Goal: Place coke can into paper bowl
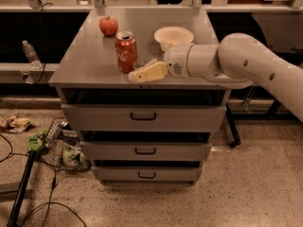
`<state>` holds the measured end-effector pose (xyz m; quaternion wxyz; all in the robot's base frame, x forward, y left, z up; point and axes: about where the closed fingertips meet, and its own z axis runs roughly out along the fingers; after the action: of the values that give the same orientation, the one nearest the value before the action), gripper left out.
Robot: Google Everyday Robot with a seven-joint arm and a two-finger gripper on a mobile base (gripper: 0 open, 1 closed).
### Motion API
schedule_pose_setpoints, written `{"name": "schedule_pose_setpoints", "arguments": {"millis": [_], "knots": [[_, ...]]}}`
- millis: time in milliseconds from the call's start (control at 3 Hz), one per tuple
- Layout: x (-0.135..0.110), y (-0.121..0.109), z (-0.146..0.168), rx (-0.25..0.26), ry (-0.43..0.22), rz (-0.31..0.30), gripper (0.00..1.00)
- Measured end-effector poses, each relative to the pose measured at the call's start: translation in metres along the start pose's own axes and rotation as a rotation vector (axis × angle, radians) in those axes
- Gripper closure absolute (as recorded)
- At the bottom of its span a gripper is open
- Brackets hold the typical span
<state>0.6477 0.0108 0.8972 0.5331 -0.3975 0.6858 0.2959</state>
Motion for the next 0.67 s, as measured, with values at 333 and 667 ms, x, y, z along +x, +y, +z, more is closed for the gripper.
{"name": "schedule_pose_setpoints", "arguments": {"millis": [333, 667], "knots": [[0.0, -0.013, 0.036, -0.018, -0.009, -0.038, 0.0], [-0.006, -0.021, 0.075, -0.054, -0.027, -0.074, 0.0]]}}
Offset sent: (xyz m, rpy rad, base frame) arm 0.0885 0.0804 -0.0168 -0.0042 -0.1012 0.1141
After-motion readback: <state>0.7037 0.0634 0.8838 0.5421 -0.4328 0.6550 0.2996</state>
